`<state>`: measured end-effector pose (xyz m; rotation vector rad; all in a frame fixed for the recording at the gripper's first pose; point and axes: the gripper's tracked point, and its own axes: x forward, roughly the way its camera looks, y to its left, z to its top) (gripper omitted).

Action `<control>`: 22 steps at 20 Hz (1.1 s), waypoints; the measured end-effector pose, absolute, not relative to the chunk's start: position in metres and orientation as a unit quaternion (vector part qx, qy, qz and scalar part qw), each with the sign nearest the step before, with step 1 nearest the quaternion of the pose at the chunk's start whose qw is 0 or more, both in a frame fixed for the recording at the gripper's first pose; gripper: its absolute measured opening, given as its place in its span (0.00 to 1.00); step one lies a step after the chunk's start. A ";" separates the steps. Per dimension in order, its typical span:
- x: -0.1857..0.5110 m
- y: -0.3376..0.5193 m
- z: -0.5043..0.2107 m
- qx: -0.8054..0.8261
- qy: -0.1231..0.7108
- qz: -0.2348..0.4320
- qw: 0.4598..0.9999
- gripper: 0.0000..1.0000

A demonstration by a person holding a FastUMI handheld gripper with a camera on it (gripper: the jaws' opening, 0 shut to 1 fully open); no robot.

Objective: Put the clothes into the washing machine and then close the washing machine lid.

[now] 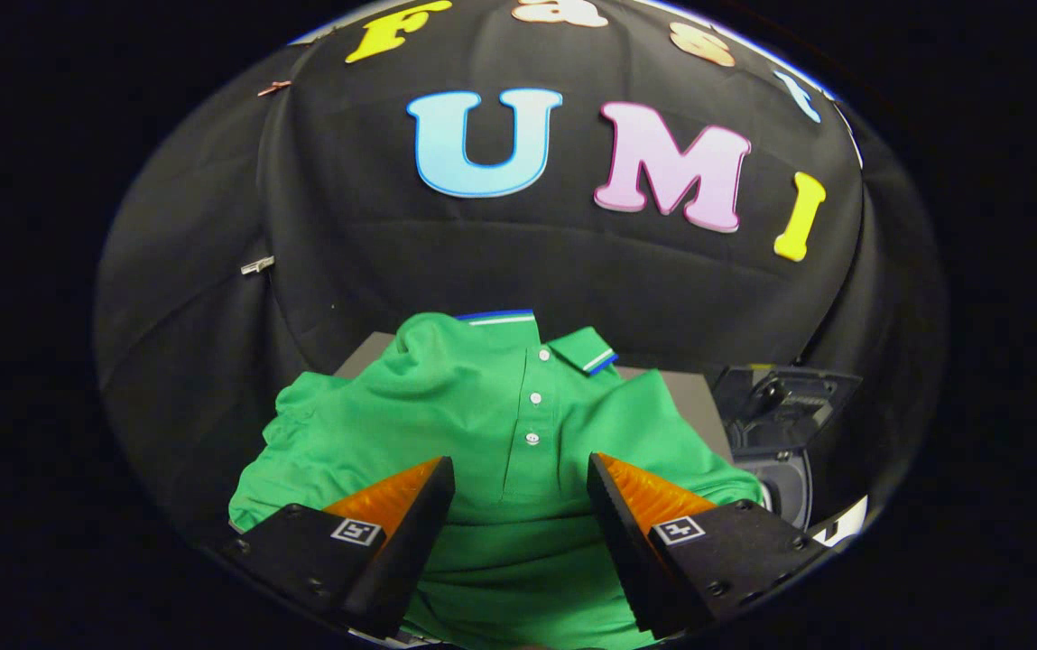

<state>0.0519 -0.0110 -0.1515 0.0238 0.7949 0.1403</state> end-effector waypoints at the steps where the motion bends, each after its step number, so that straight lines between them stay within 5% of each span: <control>1: 0.057 -0.016 -0.155 0.014 0.392 0.061 0.918 0.93; 5: 0.056 -0.010 -0.183 0.011 0.457 0.082 0.885 0.94; 13: 0.060 -0.015 -0.181 0.033 0.427 0.079 0.900 0.95; 20: 0.058 -0.012 -0.181 0.028 0.448 0.114 0.886 0.37; 22: 0.058 -0.013 -0.178 0.022 0.458 0.109 0.882 0.08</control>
